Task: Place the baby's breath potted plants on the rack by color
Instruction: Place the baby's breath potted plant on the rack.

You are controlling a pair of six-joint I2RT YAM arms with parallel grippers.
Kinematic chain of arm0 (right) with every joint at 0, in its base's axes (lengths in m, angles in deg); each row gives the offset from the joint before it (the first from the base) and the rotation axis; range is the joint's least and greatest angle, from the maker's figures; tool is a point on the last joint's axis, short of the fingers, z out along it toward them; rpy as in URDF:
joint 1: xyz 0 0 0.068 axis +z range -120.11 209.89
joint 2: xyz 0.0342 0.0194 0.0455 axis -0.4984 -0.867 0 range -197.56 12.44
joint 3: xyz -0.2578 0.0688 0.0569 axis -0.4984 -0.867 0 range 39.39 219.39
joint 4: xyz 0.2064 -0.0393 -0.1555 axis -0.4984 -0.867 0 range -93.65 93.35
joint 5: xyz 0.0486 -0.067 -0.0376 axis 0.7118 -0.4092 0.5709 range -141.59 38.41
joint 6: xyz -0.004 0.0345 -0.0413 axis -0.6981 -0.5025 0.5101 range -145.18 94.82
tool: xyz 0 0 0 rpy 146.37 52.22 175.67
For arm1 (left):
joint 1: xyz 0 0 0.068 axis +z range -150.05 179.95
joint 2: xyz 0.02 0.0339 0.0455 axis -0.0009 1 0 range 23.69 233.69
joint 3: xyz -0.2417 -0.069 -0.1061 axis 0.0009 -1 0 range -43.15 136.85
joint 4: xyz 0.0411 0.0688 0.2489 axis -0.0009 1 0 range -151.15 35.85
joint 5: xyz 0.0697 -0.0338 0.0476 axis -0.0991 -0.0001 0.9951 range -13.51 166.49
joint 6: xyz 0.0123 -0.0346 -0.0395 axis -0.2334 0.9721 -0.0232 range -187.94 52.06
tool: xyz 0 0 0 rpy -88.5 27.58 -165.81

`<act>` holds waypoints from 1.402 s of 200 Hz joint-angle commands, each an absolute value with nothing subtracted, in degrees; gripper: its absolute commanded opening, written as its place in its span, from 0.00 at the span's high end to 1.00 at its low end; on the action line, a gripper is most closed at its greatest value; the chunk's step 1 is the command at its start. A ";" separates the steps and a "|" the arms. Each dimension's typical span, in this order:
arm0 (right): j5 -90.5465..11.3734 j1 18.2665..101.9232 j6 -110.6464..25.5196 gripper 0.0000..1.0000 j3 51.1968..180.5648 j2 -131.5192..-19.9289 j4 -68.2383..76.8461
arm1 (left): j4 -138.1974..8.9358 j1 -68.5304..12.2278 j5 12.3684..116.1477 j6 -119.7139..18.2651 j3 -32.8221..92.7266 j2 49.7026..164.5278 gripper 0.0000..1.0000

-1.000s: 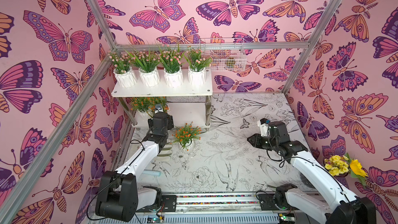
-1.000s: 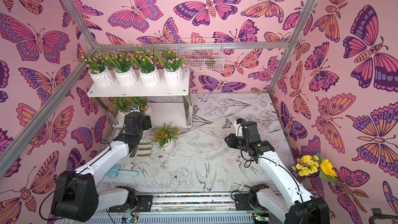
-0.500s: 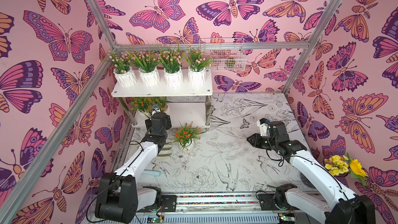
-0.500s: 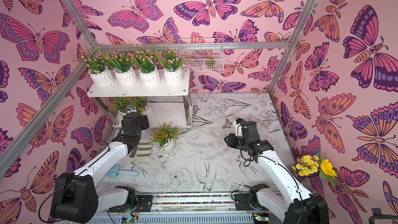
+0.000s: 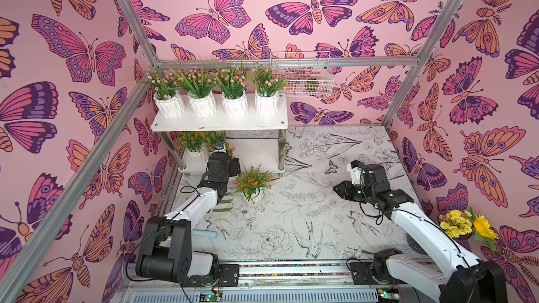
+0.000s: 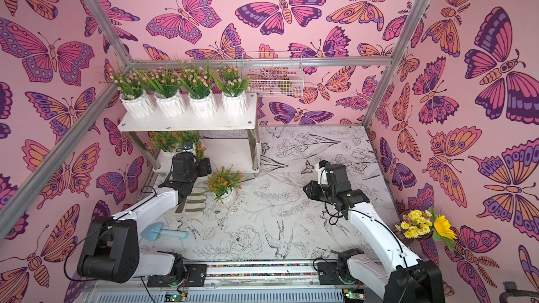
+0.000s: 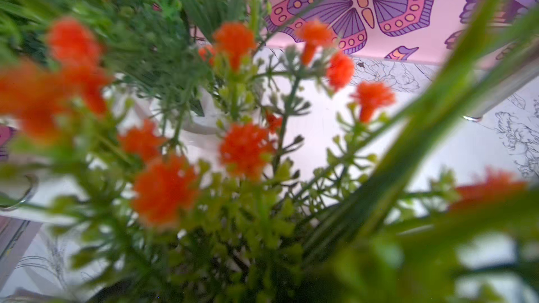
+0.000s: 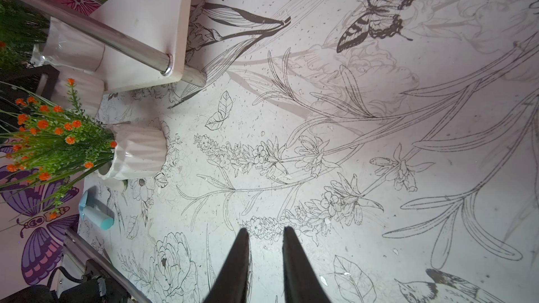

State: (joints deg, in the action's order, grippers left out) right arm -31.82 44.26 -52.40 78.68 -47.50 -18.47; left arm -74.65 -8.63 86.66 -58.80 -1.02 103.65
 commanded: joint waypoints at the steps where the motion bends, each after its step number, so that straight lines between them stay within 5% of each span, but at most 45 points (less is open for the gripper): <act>1: -31.81 43.96 -53.13 0.77 78.40 -47.24 -18.01 | -81.94 -8.76 82.64 -58.90 0.97 104.03 0.34; 280: -32.51 43.87 -52.78 0.77 78.15 -48.37 -17.41 | -78.53 -11.92 77.53 -63.98 21.18 124.90 0.32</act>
